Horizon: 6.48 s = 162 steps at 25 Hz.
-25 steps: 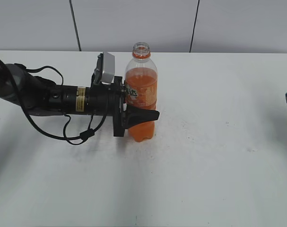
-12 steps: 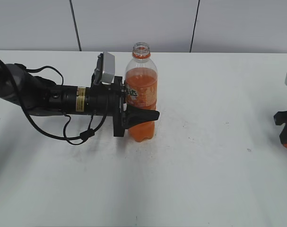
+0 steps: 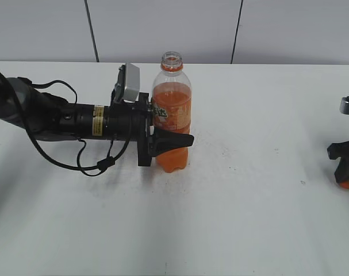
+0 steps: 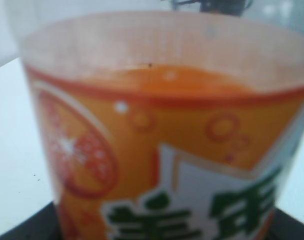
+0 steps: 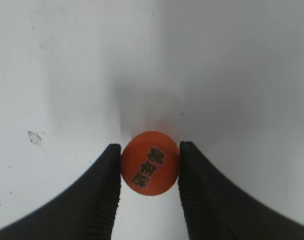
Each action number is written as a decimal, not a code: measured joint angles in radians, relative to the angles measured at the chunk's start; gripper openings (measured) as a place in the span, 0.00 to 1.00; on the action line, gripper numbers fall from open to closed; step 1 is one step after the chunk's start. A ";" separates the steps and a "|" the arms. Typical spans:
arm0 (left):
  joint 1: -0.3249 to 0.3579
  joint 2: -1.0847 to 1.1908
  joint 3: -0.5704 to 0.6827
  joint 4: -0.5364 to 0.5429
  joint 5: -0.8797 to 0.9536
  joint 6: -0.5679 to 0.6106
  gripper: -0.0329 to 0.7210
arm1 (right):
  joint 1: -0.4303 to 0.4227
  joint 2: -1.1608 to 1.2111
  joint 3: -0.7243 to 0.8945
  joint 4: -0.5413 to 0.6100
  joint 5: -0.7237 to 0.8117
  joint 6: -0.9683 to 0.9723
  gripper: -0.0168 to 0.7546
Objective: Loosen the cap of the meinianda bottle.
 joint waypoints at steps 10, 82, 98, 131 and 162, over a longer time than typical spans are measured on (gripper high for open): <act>0.000 0.000 0.000 0.000 0.000 0.000 0.60 | 0.000 0.000 -0.002 0.048 0.001 0.000 0.62; 0.036 -0.709 0.209 0.001 1.537 -0.666 0.83 | 0.000 -0.478 -0.193 0.106 0.415 0.001 0.62; 0.036 -0.709 0.094 -1.121 2.085 0.300 0.83 | 0.000 -0.478 -0.193 0.036 0.580 0.000 0.62; 0.036 -1.811 0.557 -1.205 2.251 0.381 0.68 | 0.000 -1.400 0.314 -0.027 0.656 0.027 0.62; 0.110 -2.298 0.647 -1.264 2.234 0.528 0.67 | 0.000 -1.833 0.447 -0.032 0.470 -0.018 0.62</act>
